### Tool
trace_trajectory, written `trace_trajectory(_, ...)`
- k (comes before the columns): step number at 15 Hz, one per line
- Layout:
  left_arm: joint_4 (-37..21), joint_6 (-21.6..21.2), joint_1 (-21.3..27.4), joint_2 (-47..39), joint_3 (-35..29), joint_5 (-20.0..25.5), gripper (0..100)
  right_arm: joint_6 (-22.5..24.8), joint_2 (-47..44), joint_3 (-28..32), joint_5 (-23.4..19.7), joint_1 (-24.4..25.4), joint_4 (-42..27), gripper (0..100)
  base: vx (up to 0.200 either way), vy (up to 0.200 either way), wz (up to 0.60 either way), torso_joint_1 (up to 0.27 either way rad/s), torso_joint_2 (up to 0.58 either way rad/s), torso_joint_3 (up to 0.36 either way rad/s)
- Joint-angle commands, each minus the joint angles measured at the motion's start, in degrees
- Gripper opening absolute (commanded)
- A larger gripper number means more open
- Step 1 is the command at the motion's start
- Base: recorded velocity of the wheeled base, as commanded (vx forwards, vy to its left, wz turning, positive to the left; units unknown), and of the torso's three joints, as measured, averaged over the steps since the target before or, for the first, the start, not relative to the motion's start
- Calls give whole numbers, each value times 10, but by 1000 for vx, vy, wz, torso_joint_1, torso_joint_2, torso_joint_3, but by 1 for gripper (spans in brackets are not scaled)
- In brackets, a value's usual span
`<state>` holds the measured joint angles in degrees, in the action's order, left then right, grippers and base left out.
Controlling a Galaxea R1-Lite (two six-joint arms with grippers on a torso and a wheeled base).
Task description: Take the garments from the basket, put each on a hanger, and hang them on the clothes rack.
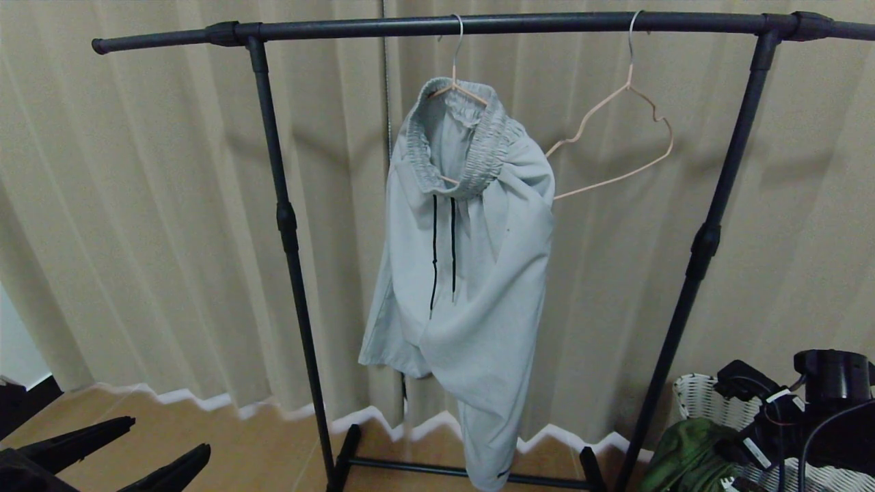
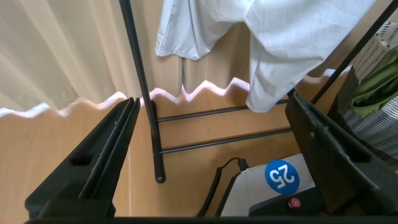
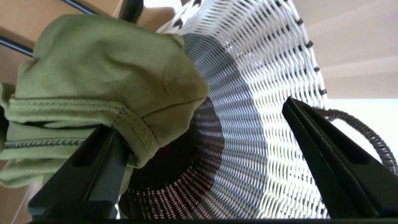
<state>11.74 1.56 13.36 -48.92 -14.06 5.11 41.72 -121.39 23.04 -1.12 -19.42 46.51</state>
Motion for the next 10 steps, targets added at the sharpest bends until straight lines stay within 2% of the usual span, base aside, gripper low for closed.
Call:
trace_trajectory(1,0,0,0,3,0,0,100,0,0,0,-1,0,3,100,0,0,0,0,0,0)
trace_trajectory(2,0,0,0,3,0,0,100,-1,0,0,-2,0,3,100,0,0,0,0,0,0)
trace_trajectory(3,0,1,0,4,0,0,100,-1,0,0,-3,0,3,0,0,0,0,0,0,0)
trace_trajectory(8,1,-3,-1,4,3,-1,100,-2,12,-23,-5,0,44,0,0,0,0,0,0,0)
trace_trajectory(10,1,-5,-4,5,3,-2,100,-3,73,-40,-13,1,39,0,0,0,0,0,0,0)
